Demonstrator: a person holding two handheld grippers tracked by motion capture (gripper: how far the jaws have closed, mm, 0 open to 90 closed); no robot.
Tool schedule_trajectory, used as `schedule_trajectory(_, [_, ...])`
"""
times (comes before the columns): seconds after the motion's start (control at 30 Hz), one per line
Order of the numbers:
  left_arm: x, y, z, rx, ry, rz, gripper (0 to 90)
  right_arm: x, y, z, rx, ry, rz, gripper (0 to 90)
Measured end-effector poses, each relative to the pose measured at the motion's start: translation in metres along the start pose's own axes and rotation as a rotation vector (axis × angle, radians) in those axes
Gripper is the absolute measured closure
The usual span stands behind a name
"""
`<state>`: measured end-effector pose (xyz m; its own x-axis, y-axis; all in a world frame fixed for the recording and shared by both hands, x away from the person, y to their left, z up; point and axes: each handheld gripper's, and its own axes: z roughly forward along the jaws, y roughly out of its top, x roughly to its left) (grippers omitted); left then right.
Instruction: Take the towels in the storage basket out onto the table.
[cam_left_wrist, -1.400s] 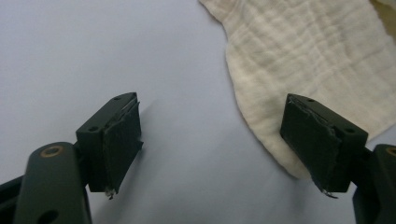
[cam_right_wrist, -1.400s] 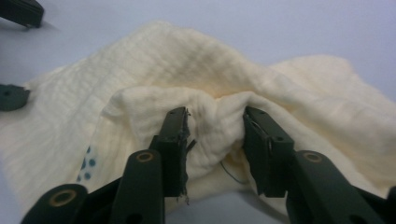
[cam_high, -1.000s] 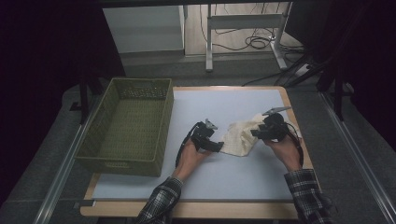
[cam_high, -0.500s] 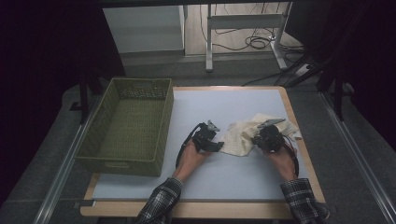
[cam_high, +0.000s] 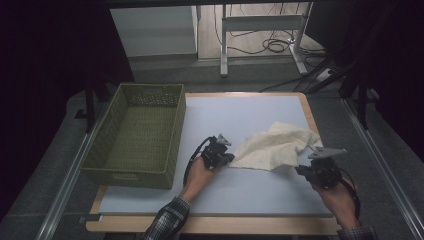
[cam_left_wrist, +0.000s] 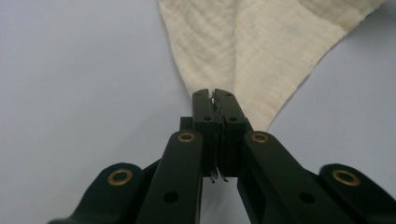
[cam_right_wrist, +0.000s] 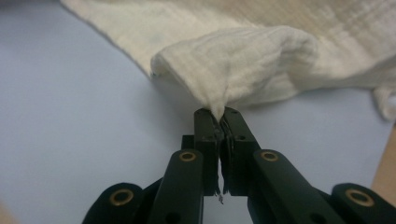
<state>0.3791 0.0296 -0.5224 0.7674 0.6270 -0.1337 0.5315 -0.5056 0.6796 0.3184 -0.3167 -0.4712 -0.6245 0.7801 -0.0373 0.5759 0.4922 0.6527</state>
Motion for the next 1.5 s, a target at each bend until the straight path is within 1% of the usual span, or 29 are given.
schedule_trajectory(0.03, [-0.001, -0.003, -0.004, 0.005, -0.001, 0.006, 88.6, 0.004, -0.006, -0.003, 0.007, 0.010, -0.001, 85.9])
schedule_trajectory(0.13, [-0.006, -0.013, -0.014, 0.014, -0.009, -0.004, 88.6, 0.014, -0.019, -0.008, 0.009, 0.039, 0.000, 85.8])
schedule_trajectory(0.17, [-0.006, -0.013, -0.014, 0.014, -0.009, -0.004, 88.6, 0.014, -0.019, -0.008, 0.009, 0.039, 0.000, 85.8])
schedule_trajectory(0.2, [-0.008, -0.017, -0.019, 0.023, -0.013, -0.003, 88.6, 0.019, -0.024, -0.010, 0.011, 0.056, 0.004, 85.8])
schedule_trajectory(0.23, [-0.012, -0.022, -0.026, 0.022, -0.023, -0.015, 88.2, 0.027, -0.034, -0.013, 0.023, 0.094, 0.006, 84.8])
schedule_trajectory(0.27, [-0.013, -0.025, -0.029, 0.021, -0.039, -0.016, 87.3, 0.029, -0.037, -0.014, 0.027, 0.108, 0.006, 82.2])
schedule_trajectory(0.3, [-0.015, -0.025, -0.031, 0.006, -0.035, -0.012, 81.4, 0.032, -0.041, -0.016, 0.028, 0.116, 0.007, 76.4])
schedule_trajectory(0.33, [-0.016, -0.024, -0.033, -0.008, -0.012, -0.011, 71.7, 0.032, -0.042, -0.018, 0.023, 0.116, 0.007, 74.2])
schedule_trajectory(0.47, [-0.013, -0.007, -0.031, -0.043, 0.019, -0.007, 64.0, 0.018, -0.037, -0.027, -0.022, 0.105, 0.046, 70.0])
schedule_trajectory(0.53, [-0.009, 0.006, -0.025, -0.049, 0.061, 0.005, 59.8, 0.011, -0.032, -0.024, -0.026, 0.081, 0.051, 68.6])
schedule_trajectory(0.57, [-0.007, 0.012, -0.021, -0.054, 0.070, 0.004, 59.0, 0.005, -0.029, -0.020, -0.025, 0.056, 0.047, 67.8])
schedule_trajectory(0.67, [0.002, 0.031, -0.008, -0.059, 0.087, 0.008, 58.0, -0.012, -0.024, -0.006, -0.036, 0.025, 0.077, 67.5])
schedule_trajectory(0.77, [0.010, 0.048, 0.010, -0.051, 0.086, 0.014, 58.1, -0.028, -0.019, 0.006, -0.043, -0.007, 0.103, 67.5])
schedule_trajectory(0.8, [0.010, 0.048, 0.010, -0.051, 0.086, 0.014, 58.1, -0.028, -0.019, 0.006, -0.043, -0.007, 0.103, 67.5])
schedule_trajectory(0.83, [0.014, 0.056, 0.019, -0.057, 0.085, 0.021, 58.1, -0.036, -0.015, 0.012, -0.055, -0.026, 0.118, 67.5])
schedule_trajectory(0.87, [0.015, 0.061, 0.024, -0.067, 0.076, 0.027, 58.1, -0.039, -0.013, 0.013, -0.059, -0.033, 0.120, 67.9])
schedule_trajectory(0.9, [0.016, 0.065, 0.027, -0.065, 0.075, 0.034, 58.1, -0.043, -0.010, 0.016, -0.063, -0.054, 0.121, 70.8])
schedule_trajectory(0.93, [0.016, 0.065, 0.027, -0.065, 0.075, 0.034, 58.4, -0.043, -0.010, 0.016, -0.063, -0.054, 0.121, 70.8])
schedule_trajectory(0.97, [0.018, 0.073, 0.035, -0.074, 0.074, 0.039, 58.4, -0.050, -0.007, 0.020, -0.070, -0.072, 0.139, 76.4])
schedule_trajectory(1.0, [0.018, 0.077, 0.039, -0.077, 0.074, 0.041, 58.6, -0.053, -0.006, 0.022, -0.075, -0.073, 0.150, 78.2])
schedule_trajectory(1.07, [0.017, 0.082, 0.046, -0.082, 0.076, 0.047, 60.5, -0.058, -0.005, 0.027, -0.076, -0.085, 0.164, 79.4])
schedule_trajectory(1.13, [0.016, 0.086, 0.056, -0.076, 0.046, 0.032, 60.1, -0.061, -0.006, 0.031, -0.076, -0.091, 0.175, 79.3])
schedule_trajectory(1.17, [0.015, 0.088, 0.062, -0.065, 0.048, 0.039, 59.4, -0.062, -0.007, 0.033, -0.074, -0.088, 0.178, 78.8])
schedule_trajectory(1.23, [0.012, 0.088, 0.070, -0.054, 0.027, 0.050, 57.2, -0.063, -0.010, 0.035, -0.071, -0.088, 0.180, 75.8])
schedule_trajectory(1.33, [0.004, 0.087, 0.085, -0.009, 0.042, 0.092, 53.4, -0.064, -0.014, 0.035, -0.071, -0.088, 0.182, 73.3])
schedule_trajectory(1.37, [0.001, 0.086, 0.086, -0.021, 0.043, 0.099, 53.5, -0.064, -0.015, 0.034, -0.071, -0.086, 0.182, 72.4])
schedule_trajectory(1.43, [0.000, 0.086, 0.087, -0.025, 0.031, 0.093, 62.7, -0.065, -0.016, 0.033, -0.073, -0.085, 0.184, 71.9])
schedule_trajectory(1.47, [-0.001, 0.085, 0.087, -0.031, 0.024, 0.065, 68.7, -0.066, -0.017, 0.032, -0.074, -0.087, 0.188, 71.7])
schedule_trajectory(1.5, [0.000, 0.086, 0.086, -0.021, 0.012, 0.060, 78.2, -0.066, -0.018, 0.032, -0.074, -0.085, 0.190, 71.6])
